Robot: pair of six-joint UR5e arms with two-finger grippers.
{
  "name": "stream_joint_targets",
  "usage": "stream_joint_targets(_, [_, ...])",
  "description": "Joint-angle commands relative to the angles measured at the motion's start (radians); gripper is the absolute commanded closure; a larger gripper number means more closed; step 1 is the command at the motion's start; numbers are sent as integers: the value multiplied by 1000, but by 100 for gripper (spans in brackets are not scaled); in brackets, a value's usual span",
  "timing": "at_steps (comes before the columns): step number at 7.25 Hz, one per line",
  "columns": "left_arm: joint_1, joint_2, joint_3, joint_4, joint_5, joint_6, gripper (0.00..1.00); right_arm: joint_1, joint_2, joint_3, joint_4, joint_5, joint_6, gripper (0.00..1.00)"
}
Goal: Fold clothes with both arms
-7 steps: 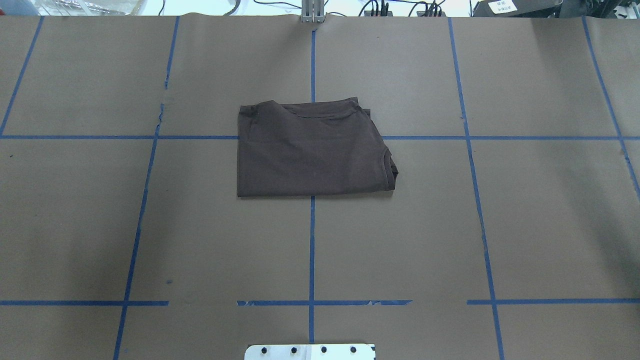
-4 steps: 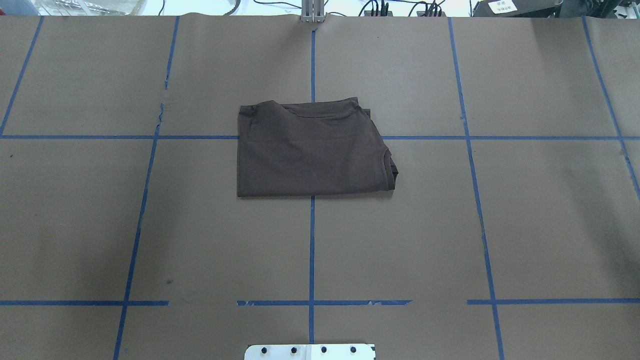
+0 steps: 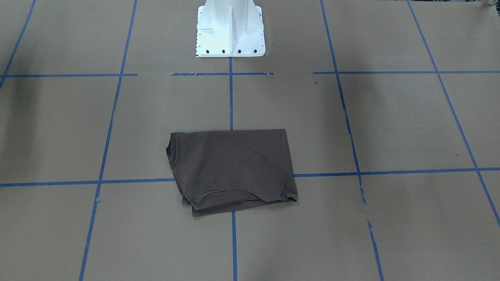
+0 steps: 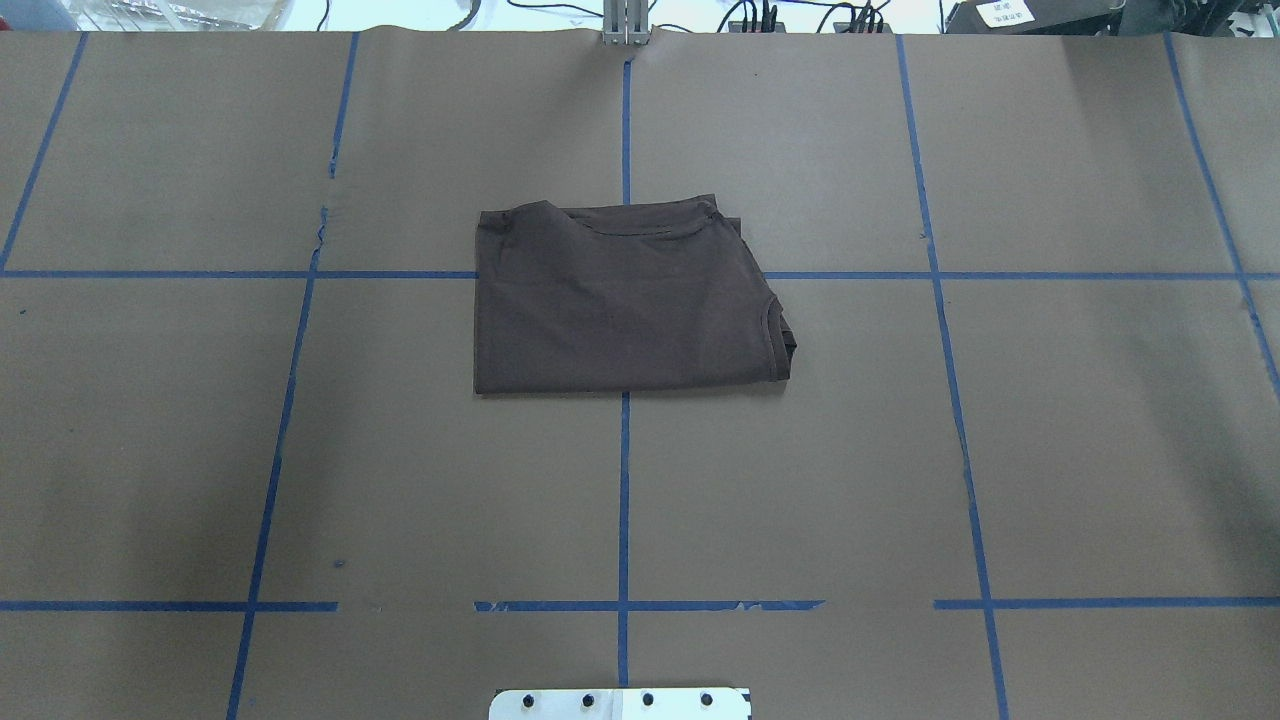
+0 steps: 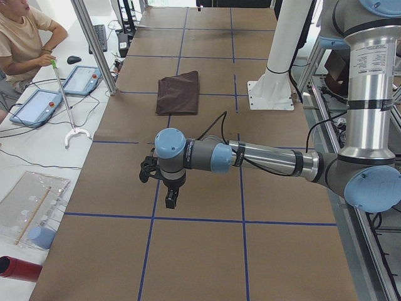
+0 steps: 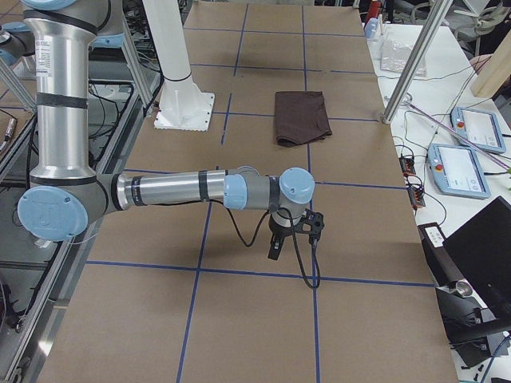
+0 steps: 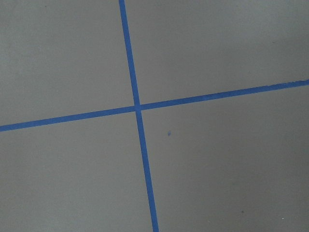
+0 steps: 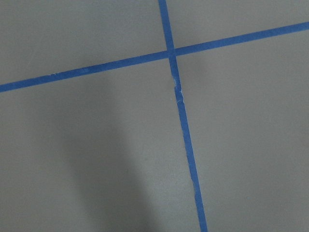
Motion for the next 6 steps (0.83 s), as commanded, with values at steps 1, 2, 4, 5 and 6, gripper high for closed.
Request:
stream_joint_targets(1, [-2, 4, 11, 3, 0, 0, 0, 0, 1, -5, 1, -1, -1, 0])
stream_joint_targets(2, [-2, 5, 13, 18, 5, -2, 0, 0, -11, -28, 63, -2, -1, 0])
stream_joint_targets(4, [-4, 15, 49, 20, 0, -2, 0, 0, -8, -109, 203, -2, 13, 0])
stream_joint_targets(5, [-5, 16, 66, 21, 0, -3, 0, 0, -2, -109, 204, -1, 13, 0])
stream_joint_targets(6, [-5, 18, 95, 21, -3, -2, 0, 0, 4, -100, 207, 1, 10, 0])
